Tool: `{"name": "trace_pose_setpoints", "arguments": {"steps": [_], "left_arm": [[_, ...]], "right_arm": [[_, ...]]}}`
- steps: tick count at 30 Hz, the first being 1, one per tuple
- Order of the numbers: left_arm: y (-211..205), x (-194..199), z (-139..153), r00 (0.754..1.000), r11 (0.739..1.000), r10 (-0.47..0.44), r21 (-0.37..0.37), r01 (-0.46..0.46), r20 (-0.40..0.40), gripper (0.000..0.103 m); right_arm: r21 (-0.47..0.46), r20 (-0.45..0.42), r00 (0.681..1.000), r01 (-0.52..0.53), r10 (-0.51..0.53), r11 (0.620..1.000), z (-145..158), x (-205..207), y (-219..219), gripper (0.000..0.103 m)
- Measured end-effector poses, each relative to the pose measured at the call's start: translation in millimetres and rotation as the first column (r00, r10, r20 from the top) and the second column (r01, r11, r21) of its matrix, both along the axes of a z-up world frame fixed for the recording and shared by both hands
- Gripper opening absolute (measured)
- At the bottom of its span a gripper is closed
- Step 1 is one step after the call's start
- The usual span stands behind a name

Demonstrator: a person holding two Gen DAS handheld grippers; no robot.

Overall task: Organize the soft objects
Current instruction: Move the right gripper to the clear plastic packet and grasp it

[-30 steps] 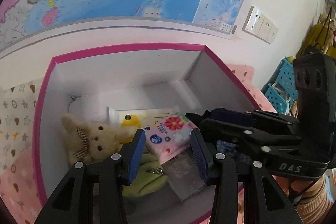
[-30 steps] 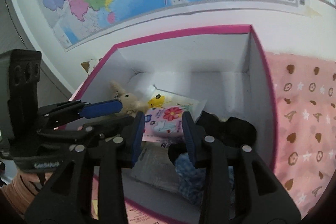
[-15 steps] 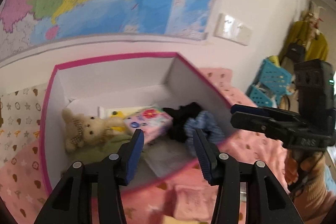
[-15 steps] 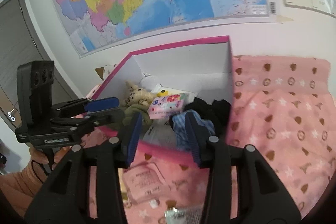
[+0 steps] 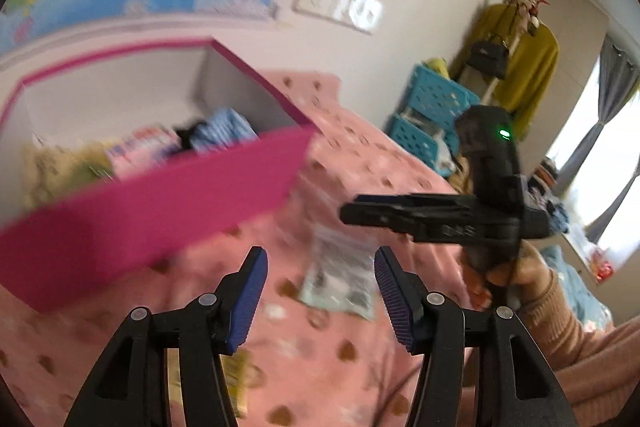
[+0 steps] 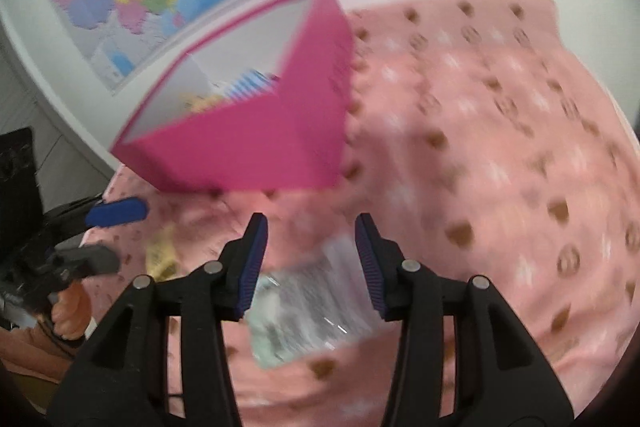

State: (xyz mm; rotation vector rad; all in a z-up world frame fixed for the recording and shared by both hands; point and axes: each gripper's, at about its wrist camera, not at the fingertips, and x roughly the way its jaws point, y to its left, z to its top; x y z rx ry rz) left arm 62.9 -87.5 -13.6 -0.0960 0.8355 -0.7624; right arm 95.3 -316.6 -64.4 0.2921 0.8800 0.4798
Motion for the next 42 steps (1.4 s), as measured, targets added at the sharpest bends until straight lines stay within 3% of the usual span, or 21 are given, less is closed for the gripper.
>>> {"name": "trace_pose_setpoints", "arguments": {"steps": [5, 16, 21, 35, 39, 42], "left_arm": [[-11.4, -3.2, -24.5, 0.994, 0.999, -0.035, -0.027, 0.033, -0.105, 0.057], [-38.2, -8.9, -58.7, 0.968, 0.995, -0.098, -0.022, 0.095, -0.23, 0.057], [-37.6, -2.2, -68.1, 0.959, 0.997, -0.082, -0.026, 0.077, -0.271, 0.057], [-31.1, 8.1, -71.0, 0.959, 1.0, -0.019, -0.01, 0.017, -0.283, 0.054], [-36.0, 9.6, -71.5, 0.954, 0.999, -0.04, -0.024, 0.034, -0.298, 0.05], [-40.0, 7.5, -70.5, 0.959, 0.999, -0.037, 0.0, 0.039, -0.279, 0.048]], "right_arm": [[-0.007, -0.043, 0.999, 0.018, -0.018, 1.0, -15.1, -8.8, -10.0, 0.048], [-0.01, -0.056, 0.998, -0.031, 0.03, 0.999, -20.2, -14.0, -1.1, 0.048], [0.005, -0.063, 0.996, -0.064, 0.064, 0.998, -22.2, -22.2, 4.0, 0.048], [0.046, -0.059, 0.993, -0.098, 0.101, 0.994, -26.9, -19.3, 7.1, 0.049], [0.141, -0.079, 0.987, -0.131, 0.143, 0.981, -31.5, -20.4, 6.6, 0.049], [0.112, -0.062, 0.989, -0.13, 0.137, 0.985, -30.7, -23.7, 12.3, 0.047]]}}
